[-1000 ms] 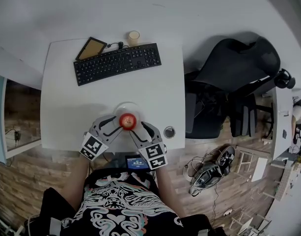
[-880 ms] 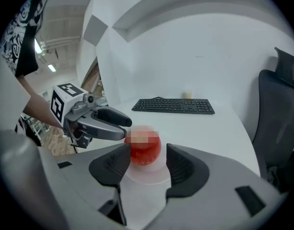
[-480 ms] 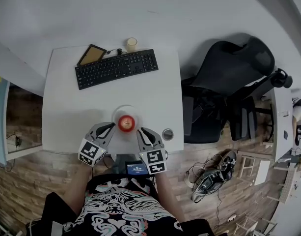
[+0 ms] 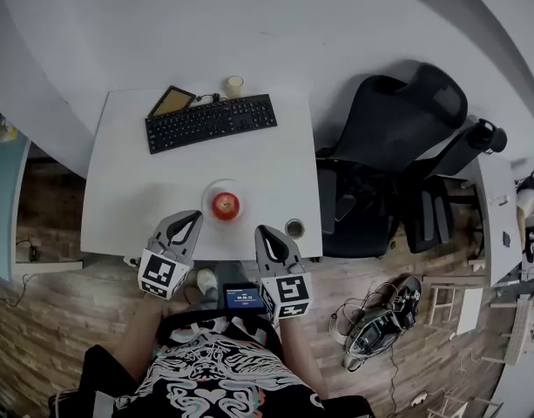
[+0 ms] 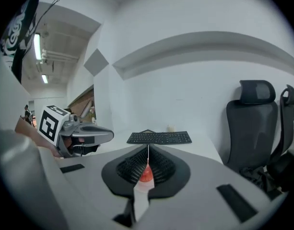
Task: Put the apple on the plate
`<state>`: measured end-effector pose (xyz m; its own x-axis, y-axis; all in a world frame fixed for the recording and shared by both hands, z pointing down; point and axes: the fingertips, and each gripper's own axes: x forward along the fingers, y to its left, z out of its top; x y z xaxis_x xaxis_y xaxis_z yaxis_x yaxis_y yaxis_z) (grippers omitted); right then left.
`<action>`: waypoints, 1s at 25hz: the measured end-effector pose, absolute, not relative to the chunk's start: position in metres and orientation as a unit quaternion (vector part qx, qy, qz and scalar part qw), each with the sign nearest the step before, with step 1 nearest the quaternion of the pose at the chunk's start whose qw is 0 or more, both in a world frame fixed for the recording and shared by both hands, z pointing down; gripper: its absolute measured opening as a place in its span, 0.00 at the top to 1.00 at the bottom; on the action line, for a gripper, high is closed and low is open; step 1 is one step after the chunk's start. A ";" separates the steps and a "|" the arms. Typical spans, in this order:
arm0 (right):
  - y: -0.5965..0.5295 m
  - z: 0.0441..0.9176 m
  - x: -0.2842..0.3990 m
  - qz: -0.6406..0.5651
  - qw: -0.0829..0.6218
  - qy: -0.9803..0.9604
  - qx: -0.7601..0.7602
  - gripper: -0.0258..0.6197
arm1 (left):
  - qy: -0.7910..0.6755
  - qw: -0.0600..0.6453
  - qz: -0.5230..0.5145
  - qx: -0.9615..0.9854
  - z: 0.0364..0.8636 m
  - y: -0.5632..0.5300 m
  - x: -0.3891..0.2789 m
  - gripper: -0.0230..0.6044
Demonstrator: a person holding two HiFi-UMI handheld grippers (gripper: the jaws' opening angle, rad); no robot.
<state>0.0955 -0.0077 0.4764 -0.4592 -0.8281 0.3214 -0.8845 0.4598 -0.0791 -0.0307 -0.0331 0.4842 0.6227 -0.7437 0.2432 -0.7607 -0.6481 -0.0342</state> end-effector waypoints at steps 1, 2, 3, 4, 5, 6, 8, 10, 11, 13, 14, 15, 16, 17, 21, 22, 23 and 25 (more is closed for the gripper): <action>-0.001 0.468 0.099 0.109 0.115 -0.846 0.510 0.91 | -0.421 0.024 0.117 0.899 0.474 -0.026 -0.029 0.94; 0.005 0.460 0.102 0.097 0.116 -0.845 0.512 0.91 | -0.425 0.013 0.117 0.898 0.464 -0.018 -0.028 0.94; 0.011 0.453 0.104 0.082 0.121 -0.844 0.515 0.91 | -0.431 0.004 0.115 0.895 0.454 -0.011 -0.028 0.94; 0.017 0.446 0.107 0.065 0.128 -0.843 0.519 0.91 | -0.439 -0.002 0.111 0.892 0.445 -0.004 -0.029 0.94; 0.023 0.440 0.109 0.050 0.134 -0.840 0.523 0.91 | -0.449 -0.006 0.103 0.888 0.436 0.003 -0.031 0.94; 0.030 0.434 0.113 0.040 0.135 -0.838 0.527 0.91 | -0.460 -0.007 0.091 0.883 0.428 0.008 -0.032 0.94; 0.042 0.423 0.117 0.032 0.124 -0.840 0.527 0.91 | -0.482 0.002 0.069 0.873 0.415 0.019 -0.036 0.94; 0.057 0.414 0.116 0.040 0.108 -0.850 0.514 0.91 | -0.501 0.012 0.058 0.864 0.404 0.034 -0.040 0.94; 0.066 0.412 0.116 0.046 0.100 -0.855 0.506 0.91 | -0.508 0.012 0.055 0.859 0.400 0.044 -0.040 0.94; 0.087 0.405 0.120 0.053 0.087 -0.863 0.496 0.91 | -0.523 0.009 0.058 0.850 0.392 0.068 -0.036 0.94; 0.099 0.401 0.125 0.056 0.079 -0.866 0.490 0.91 | -0.530 0.010 0.059 0.846 0.388 0.082 -0.032 0.94; 0.111 0.396 0.130 0.061 0.068 -0.869 0.486 0.91 | -0.539 0.011 0.058 0.840 0.384 0.097 -0.027 0.94; 0.122 0.392 0.136 0.065 0.057 -0.871 0.484 0.91 | -0.550 0.013 0.057 0.833 0.381 0.110 -0.024 0.94; 0.132 0.388 0.141 0.068 0.047 -0.871 0.485 0.91 | -0.562 0.013 0.055 0.825 0.379 0.122 -0.021 0.94; 0.169 0.384 0.158 0.065 0.041 -0.863 0.499 0.91 | -0.589 0.022 0.052 0.806 0.377 0.166 -0.011 0.94; 0.177 0.382 0.160 0.060 0.043 -0.863 0.500 0.91 | -0.592 0.022 0.049 0.804 0.376 0.175 -0.010 0.94; 0.185 0.379 0.161 0.055 0.043 -0.863 0.500 0.91 | -0.595 0.020 0.046 0.802 0.374 0.183 -0.009 0.94; 0.196 0.375 0.166 0.049 0.043 -0.865 0.498 0.91 | -0.602 0.014 0.040 0.797 0.370 0.195 -0.009 0.94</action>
